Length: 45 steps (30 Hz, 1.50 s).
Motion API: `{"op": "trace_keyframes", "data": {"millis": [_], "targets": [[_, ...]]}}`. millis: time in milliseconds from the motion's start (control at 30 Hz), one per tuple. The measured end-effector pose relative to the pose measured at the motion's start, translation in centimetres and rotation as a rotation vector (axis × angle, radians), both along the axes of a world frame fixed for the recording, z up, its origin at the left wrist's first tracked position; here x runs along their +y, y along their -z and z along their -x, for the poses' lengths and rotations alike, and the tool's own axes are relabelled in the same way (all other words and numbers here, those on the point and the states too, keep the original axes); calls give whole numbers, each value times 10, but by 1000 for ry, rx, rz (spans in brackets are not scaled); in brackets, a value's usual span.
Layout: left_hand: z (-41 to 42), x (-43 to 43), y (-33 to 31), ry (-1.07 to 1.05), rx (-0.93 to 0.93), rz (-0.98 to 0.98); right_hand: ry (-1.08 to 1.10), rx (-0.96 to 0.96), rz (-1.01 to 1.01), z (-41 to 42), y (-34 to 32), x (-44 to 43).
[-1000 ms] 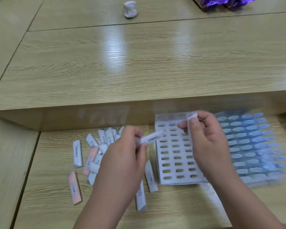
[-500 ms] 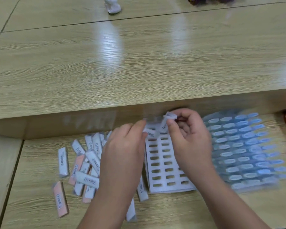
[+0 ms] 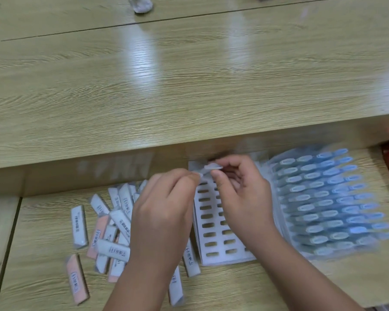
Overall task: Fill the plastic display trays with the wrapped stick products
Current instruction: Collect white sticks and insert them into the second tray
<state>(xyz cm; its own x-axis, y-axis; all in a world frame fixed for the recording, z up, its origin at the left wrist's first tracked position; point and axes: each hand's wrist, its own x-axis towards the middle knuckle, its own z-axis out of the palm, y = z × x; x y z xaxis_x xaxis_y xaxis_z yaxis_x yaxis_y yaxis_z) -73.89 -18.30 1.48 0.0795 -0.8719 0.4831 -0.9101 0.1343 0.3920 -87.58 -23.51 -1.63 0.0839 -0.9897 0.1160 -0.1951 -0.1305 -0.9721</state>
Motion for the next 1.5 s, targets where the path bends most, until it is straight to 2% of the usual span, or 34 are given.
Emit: {"op": "trace_keyframes", "data": {"millis": [133,300,400,500,533,633,700,767,867,967,1067,1200,1367,1500], "targets": [[5,-3,1,11,36,-11,20,168,79,3,-2,-3],[0,-5,5,15,112,10,-45,404,280,5,0,-8],[-2,-4,11,26,16,-16,-63,484,322,6,1,-12],[1,-3,14,65,-48,-58,-55,480,299,8,0,-14],[2,-3,13,52,-29,-93,-51,465,281,8,0,-13],[3,-3,8,-76,223,-208,-30,390,197,9,-5,-8],[3,3,8,-44,206,-174,2,369,162,10,-10,2],[-3,18,7,-55,299,-159,29,375,186,11,-20,18],[-24,53,7,-272,456,-221,-43,395,215,6,-30,58],[-40,93,12,-463,496,-331,-144,462,245,-1,-27,107],[-31,123,18,-490,527,-457,-184,625,278,-10,-14,142],[-3,140,18,-422,446,-578,-206,861,263,-17,0,152],[7,136,24,-418,225,-654,-209,996,282,-16,10,153],[2,135,22,-421,197,-707,-178,1064,283,-24,10,152]]}}
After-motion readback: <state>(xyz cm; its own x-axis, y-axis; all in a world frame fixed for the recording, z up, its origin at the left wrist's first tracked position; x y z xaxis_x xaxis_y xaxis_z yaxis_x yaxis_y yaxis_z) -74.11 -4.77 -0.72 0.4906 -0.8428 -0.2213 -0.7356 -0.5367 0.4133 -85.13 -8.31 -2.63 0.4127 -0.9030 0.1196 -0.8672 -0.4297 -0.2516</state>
